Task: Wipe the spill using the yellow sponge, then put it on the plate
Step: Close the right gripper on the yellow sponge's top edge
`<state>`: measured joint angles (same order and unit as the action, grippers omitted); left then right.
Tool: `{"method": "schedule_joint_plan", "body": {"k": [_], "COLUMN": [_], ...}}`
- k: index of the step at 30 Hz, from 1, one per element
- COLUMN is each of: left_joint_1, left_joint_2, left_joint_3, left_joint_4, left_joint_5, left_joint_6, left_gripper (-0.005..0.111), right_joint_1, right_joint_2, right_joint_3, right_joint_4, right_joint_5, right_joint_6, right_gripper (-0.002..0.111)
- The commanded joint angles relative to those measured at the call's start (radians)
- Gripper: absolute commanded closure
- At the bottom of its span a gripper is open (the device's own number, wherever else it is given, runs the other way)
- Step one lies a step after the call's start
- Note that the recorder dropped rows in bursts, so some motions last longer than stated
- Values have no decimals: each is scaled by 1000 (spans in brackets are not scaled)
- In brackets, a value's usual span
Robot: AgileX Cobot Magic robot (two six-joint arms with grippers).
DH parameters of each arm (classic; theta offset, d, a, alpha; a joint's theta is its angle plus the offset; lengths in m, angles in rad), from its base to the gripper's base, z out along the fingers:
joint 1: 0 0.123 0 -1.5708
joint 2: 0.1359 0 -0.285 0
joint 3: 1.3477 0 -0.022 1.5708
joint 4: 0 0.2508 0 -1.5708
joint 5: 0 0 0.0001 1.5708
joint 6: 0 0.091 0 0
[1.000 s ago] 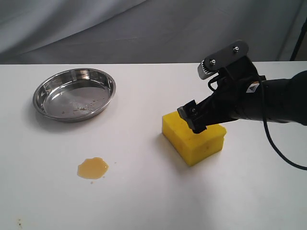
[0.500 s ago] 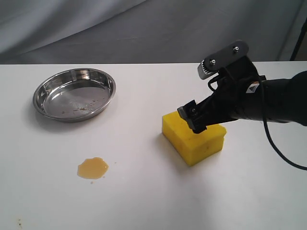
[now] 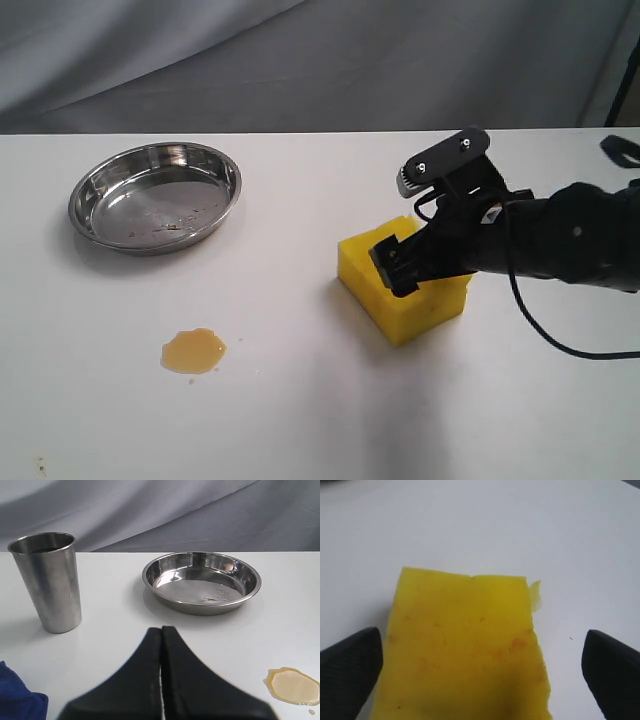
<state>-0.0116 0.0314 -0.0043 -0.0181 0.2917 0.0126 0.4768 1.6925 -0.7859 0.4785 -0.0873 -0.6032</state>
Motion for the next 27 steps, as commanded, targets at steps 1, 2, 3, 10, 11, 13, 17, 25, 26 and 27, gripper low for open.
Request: {"method": "schedule_joint_plan", "body": {"k": [1, 2, 3, 10, 11, 13, 17, 25, 26, 27], "left_joint_1": [-6, -6, -6, -6, -6, -6, -6, -6, -6, -6], "left_joint_2": [4, 4, 4, 4, 4, 4, 4, 4, 4, 4], "left_joint_3": [4, 4, 4, 4, 4, 4, 4, 4, 4, 4], "left_joint_4": [-2, -2, -2, -2, -2, -2, -2, -2, -2, -2], "left_joint_5": [-10, -10, -10, -10, -10, -10, -10, -10, -10, -10], "left_joint_6": [-1, -1, -1, -1, -1, -4, -4, 1, 1, 1], "left_gripper": [107, 107, 107, 107, 107, 107, 107, 107, 107, 107], "right_joint_1": [2, 2, 2, 2, 2, 2, 2, 2, 2, 2], "right_joint_2": [70, 82, 93, 125, 127, 130, 130, 130, 130, 130], "right_joint_3": [-2, -2, -2, -2, -2, -2, -2, -2, -2, -2], "right_joint_4": [21, 21, 21, 21, 21, 21, 21, 21, 21, 21], "right_joint_5": [-81, -87, -90, -104, -107, -107, -107, -98, -108, -110], "right_joint_6": [3, 3, 5, 27, 37, 59, 112, 170, 178, 193], "right_gripper": [3, 3, 3, 3, 3, 3, 3, 3, 3, 3]}}
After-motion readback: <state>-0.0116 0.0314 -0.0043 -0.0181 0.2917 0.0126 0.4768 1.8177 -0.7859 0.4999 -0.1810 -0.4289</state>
